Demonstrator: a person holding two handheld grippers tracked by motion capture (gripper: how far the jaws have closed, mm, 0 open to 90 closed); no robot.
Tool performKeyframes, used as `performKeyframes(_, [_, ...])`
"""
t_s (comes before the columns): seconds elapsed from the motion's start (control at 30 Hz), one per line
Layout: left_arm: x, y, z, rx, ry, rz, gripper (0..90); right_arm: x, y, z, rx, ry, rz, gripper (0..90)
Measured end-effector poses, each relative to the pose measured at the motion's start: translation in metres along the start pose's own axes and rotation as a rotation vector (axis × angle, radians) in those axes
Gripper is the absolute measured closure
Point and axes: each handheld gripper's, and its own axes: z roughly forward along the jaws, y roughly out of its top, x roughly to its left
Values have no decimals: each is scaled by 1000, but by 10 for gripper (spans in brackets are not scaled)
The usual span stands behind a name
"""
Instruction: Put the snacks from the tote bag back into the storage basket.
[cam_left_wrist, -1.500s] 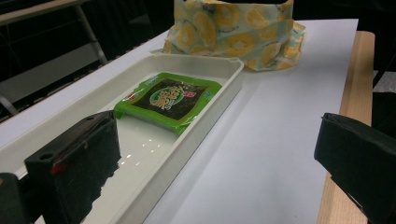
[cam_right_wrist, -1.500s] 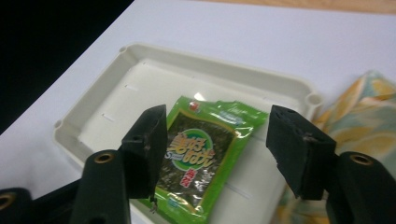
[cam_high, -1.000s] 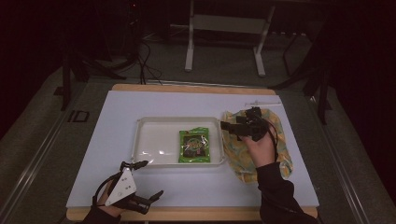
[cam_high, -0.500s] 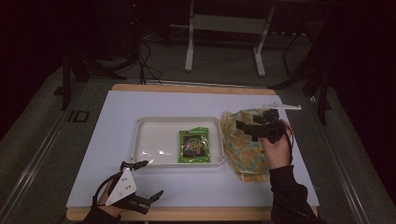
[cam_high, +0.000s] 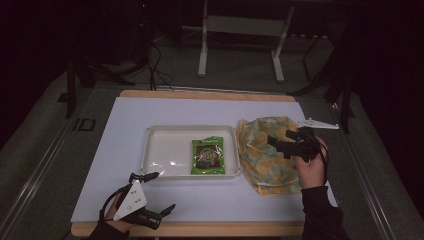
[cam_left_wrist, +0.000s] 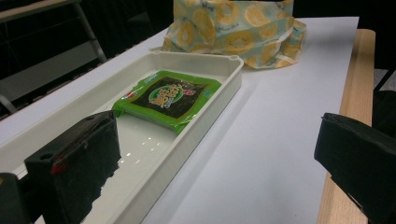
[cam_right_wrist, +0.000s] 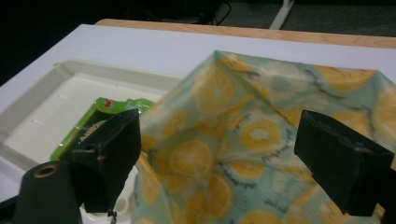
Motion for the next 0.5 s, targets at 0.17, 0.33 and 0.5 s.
performKeyframes(0.17, [0, 0, 0, 1, -1, -1, 8, -6, -12, -7, -28, -32, -5, 145])
performKeyframes(0.33, [0, 0, 0, -1, 0, 0, 8, -13, -25, -12, -39, -59, -2, 145])
performKeyframes(0.5, [0, 0, 0, -1, -1, 2, 8, -16, -35, -18, -57, -71, -2, 145])
